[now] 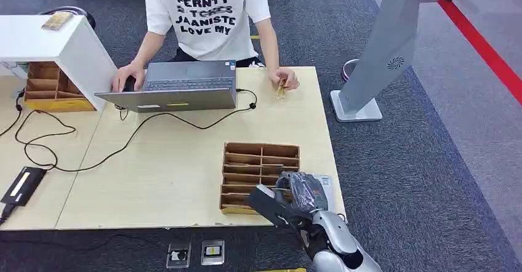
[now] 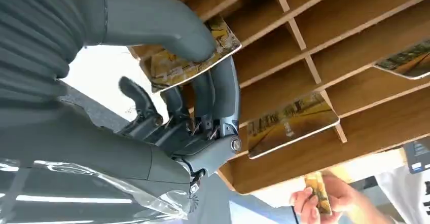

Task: Pass the card to the sensor for recognition and then transmit it.

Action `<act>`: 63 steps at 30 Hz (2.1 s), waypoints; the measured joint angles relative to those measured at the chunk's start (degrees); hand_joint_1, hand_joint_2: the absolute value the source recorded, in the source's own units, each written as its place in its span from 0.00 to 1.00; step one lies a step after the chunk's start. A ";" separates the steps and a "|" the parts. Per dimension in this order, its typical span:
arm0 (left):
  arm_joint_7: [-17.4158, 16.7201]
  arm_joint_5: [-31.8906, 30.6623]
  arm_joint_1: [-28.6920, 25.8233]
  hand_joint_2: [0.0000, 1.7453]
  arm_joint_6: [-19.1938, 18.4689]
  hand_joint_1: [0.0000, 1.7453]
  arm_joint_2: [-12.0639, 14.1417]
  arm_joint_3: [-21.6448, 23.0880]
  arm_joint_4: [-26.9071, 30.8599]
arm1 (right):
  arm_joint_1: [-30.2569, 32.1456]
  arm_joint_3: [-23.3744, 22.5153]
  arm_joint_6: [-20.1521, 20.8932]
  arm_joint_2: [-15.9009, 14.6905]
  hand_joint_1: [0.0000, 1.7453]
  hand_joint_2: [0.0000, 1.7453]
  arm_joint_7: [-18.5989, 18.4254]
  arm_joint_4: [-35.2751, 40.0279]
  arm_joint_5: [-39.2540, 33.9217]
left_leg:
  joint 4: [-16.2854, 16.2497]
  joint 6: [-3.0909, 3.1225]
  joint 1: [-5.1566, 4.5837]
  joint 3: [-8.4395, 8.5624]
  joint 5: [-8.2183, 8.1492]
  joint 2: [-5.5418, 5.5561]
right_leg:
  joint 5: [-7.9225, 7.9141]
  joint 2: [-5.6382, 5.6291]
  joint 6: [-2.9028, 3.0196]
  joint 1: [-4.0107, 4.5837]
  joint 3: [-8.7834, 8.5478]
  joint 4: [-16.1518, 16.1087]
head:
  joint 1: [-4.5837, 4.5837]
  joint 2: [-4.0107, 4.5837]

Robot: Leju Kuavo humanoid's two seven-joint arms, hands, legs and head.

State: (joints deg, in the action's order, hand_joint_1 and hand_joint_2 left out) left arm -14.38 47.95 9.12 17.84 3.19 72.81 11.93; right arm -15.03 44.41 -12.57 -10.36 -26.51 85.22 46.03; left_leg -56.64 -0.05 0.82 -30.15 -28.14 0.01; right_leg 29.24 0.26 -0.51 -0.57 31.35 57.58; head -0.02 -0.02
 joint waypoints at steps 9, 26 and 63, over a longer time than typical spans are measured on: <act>0.00 0.02 0.00 0.00 0.02 0.00 0.00 0.00 0.00 | -0.29 0.00 0.00 0.00 0.96 1.00 -0.02 -0.33 -0.31 | 0.00 0.00 0.00 0.01 0.00 0.00 | 0.00 0.00 0.00 0.00 0.00 0.00 | 0.02 0.00; 0.00 0.02 -0.09 0.00 0.13 0.00 0.00 -0.02 0.00 | -0.46 -0.02 -1.05 -0.04 0.94 1.00 -0.72 0.11 0.20 | 0.00 0.00 0.00 0.02 0.00 0.00 | -0.01 0.00 0.00 0.00 -0.02 0.00 | 0.00 0.00; -0.68 -2.03 0.62 0.00 -0.94 0.00 -0.26 0.04 0.04 | -0.39 -4.57 -8.06 -3.02 1.00 1.00 0.85 21.73 9.71 | 0.00 0.00 0.00 0.03 0.01 -0.03 | -0.01 -0.07 0.00 0.00 -0.01 0.00 | 0.00 0.00</act>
State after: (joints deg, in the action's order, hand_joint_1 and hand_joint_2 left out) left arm -15.06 45.92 9.74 16.90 2.93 72.85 11.98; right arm -15.41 39.85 -20.63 -13.38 -25.66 106.95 55.74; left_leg -56.64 -0.05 0.82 -30.12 -28.13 -0.02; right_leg 29.22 0.19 -0.51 -0.57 31.34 57.59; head -0.02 -0.02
